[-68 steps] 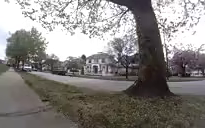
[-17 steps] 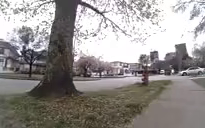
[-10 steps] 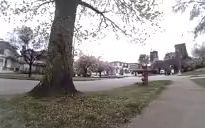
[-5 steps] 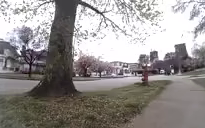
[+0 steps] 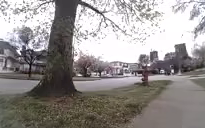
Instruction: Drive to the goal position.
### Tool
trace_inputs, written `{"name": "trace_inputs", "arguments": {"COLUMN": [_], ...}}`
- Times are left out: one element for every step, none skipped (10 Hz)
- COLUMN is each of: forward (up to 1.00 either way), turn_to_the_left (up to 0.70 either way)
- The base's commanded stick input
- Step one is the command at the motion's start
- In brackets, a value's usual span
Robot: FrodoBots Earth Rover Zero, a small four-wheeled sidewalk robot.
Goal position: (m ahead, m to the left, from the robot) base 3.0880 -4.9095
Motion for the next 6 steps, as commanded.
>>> {"name": "trace_inputs", "arguments": {"forward": [0.00, 0.00, 0.00, 0.00, 0.00, 0.00], "turn_to_the_left": [-1.00, -1.00, -1.00, -1.00, -1.00, -1.00]}}
